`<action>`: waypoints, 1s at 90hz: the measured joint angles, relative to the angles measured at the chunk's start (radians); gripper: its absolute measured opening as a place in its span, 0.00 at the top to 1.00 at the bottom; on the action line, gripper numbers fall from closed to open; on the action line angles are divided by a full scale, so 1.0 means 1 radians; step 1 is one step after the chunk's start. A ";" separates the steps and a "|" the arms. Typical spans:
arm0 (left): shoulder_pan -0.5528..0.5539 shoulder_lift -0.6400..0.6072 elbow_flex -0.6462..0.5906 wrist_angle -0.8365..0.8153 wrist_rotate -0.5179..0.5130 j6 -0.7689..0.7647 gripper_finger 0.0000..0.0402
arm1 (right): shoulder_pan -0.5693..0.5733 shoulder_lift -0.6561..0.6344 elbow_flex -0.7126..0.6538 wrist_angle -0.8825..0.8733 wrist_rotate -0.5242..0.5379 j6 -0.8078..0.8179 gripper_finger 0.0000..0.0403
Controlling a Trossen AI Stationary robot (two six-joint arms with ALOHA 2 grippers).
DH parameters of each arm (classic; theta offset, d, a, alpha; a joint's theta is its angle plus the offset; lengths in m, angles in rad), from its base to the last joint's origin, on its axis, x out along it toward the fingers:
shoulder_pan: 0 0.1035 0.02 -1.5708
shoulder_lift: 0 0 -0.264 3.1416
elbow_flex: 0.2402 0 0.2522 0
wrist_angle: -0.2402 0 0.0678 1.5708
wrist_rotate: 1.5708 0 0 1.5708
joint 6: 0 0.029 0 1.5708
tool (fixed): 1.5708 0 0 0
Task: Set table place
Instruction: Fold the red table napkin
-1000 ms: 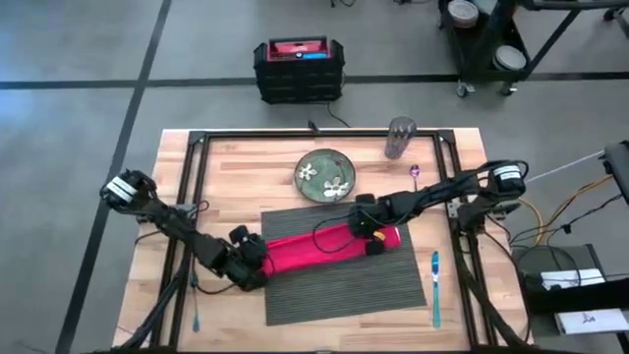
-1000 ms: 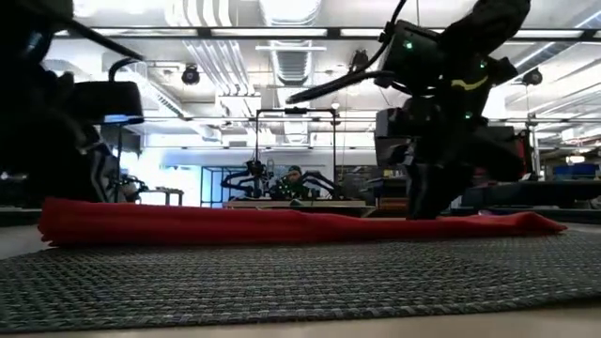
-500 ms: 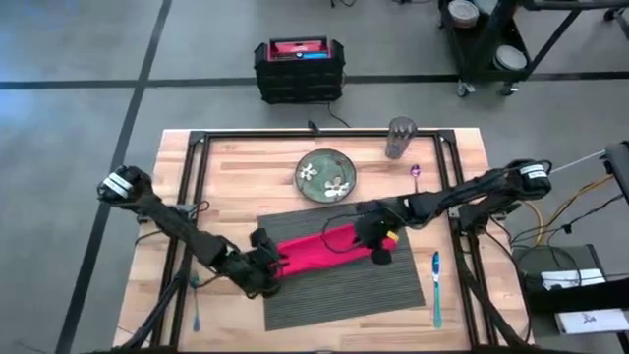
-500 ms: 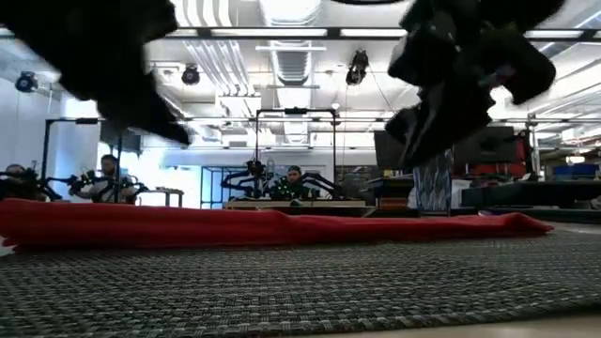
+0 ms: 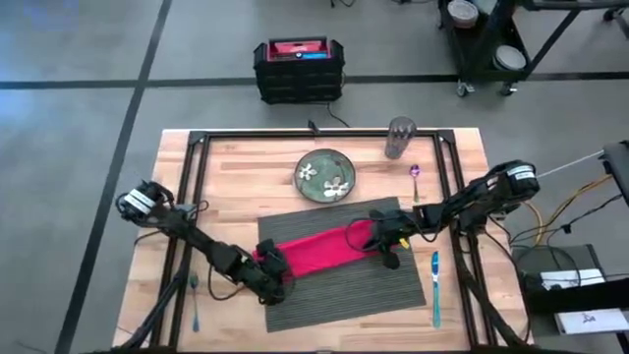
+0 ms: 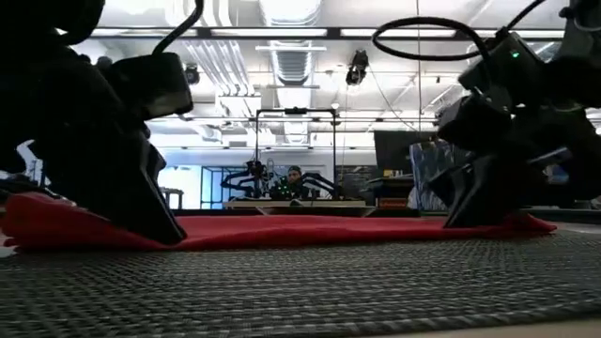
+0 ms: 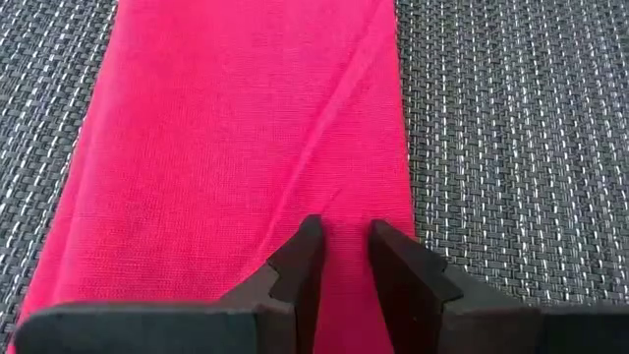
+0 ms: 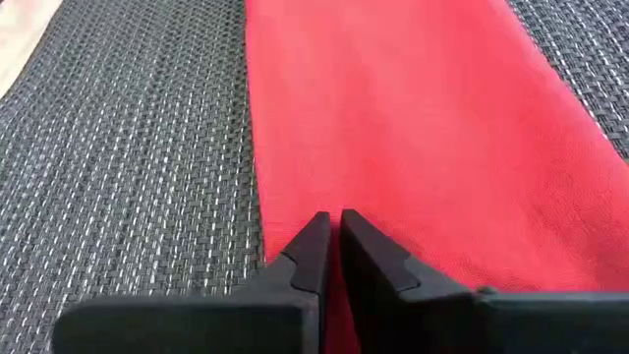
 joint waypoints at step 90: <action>-0.115 -0.185 -0.050 -0.205 0.103 -0.212 0.81 | -0.004 -0.049 -0.039 -0.040 0.020 -0.017 0.97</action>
